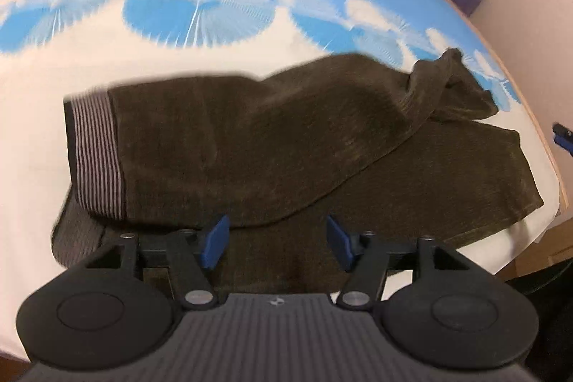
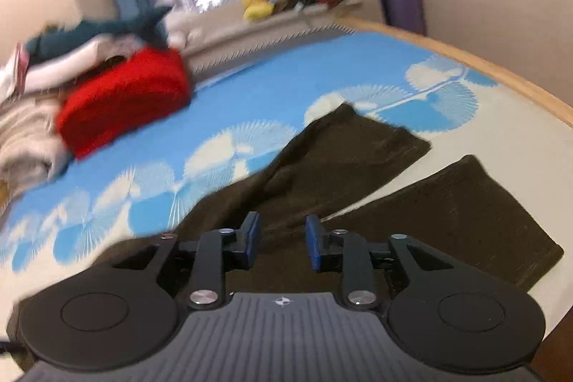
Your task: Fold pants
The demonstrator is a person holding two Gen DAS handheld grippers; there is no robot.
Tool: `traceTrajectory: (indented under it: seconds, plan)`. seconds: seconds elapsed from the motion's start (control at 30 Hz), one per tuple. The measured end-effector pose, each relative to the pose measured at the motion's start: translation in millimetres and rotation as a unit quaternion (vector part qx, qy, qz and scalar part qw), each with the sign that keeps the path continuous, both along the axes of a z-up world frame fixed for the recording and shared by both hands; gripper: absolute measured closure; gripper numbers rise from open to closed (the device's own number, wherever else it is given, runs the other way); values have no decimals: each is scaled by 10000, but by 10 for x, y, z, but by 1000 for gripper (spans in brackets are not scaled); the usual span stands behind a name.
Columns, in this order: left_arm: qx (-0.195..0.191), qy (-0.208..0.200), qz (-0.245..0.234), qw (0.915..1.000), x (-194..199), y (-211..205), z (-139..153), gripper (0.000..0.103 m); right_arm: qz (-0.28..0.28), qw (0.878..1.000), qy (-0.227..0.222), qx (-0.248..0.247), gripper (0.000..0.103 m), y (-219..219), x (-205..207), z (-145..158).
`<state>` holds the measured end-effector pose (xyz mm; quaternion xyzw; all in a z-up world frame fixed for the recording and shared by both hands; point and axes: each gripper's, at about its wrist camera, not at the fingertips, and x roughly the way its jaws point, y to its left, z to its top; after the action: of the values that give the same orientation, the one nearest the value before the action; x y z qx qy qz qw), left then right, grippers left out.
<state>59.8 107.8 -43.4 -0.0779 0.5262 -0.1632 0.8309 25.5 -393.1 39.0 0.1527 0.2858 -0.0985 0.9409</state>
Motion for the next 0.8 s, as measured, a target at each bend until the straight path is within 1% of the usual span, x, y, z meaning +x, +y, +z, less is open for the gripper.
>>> traceTrajectory:
  seconds: [0.07, 0.13, 0.2, 0.33, 0.4, 0.5, 0.6, 0.67, 0.8]
  plan:
    - [108, 156, 92, 9998, 44, 7, -57, 37, -93, 9998, 159, -88, 69, -20, 32, -48]
    - [177, 249, 164, 9994, 91, 4, -98, 34, -121, 9995, 256, -111, 69, -40, 65, -87]
    - [143, 400, 232, 9988, 140, 11, -150, 29, -116, 9991, 378, -123, 69, -36, 109, -138]
    - [179, 630, 414, 9970, 237, 48, -244, 26, -35, 9984, 477, -306, 69, 56, 161, -195]
    - [99, 679, 544, 9962, 285, 79, -256, 25, 21, 9979, 510, -404, 69, 105, 184, -212]
    - [-155, 715, 851, 9937, 333, 171, -247, 23, 121, 9973, 555, -475, 68, 151, 210, -234]
    - [-342, 683, 1254, 9892, 370, 291, -225, 23, 190, 9967, 567, -542, 68, 167, 231, -236]
    - [-318, 625, 1474, 9866, 390, 336, -203, 23, 197, 9966, 567, -562, 68, 163, 249, -235]
    - [-277, 546, 1675, 9840, 417, 394, -178, 25, 185, 9966, 596, -539, 68, 160, 285, -261]
